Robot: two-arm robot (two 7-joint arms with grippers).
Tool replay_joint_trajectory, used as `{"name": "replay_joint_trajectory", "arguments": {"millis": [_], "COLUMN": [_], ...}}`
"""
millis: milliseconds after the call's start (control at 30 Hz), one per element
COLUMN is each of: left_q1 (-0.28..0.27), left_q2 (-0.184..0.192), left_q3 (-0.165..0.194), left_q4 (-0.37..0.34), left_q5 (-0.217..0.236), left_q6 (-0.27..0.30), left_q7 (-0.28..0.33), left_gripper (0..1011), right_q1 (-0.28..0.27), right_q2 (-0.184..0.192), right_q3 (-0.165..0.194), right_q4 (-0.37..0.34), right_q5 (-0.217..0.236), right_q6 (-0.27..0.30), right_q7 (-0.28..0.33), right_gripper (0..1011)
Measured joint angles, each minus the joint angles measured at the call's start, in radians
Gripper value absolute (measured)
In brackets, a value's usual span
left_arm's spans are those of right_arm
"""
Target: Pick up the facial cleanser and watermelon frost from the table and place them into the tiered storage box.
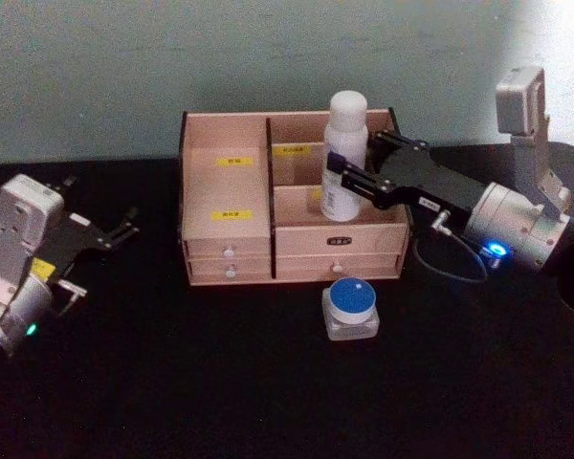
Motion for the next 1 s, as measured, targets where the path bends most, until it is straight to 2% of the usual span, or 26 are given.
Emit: {"name": "replay_joint_trajectory", "arguments": {"millis": [367,1000], "left_q1": [0.0,0.0], "left_q2": [0.0,0.0], "left_q3": [0.0,0.0], "left_q4": [0.0,0.0], "left_q5": [0.0,0.0], "left_q6": [0.0,0.0], "left_q7": [0.0,0.0], "left_gripper": [1001,1001], "right_q1": [0.058,0.145], "right_q2": [-0.035,-0.1], "right_q3": [-0.02,-0.028], "right_q4": [0.072,0.216], "right_q5": [-0.025,-0.051], "right_q6": [-0.022,-0.062], "right_q7": [0.003,0.017], "right_gripper": [593,593]}}
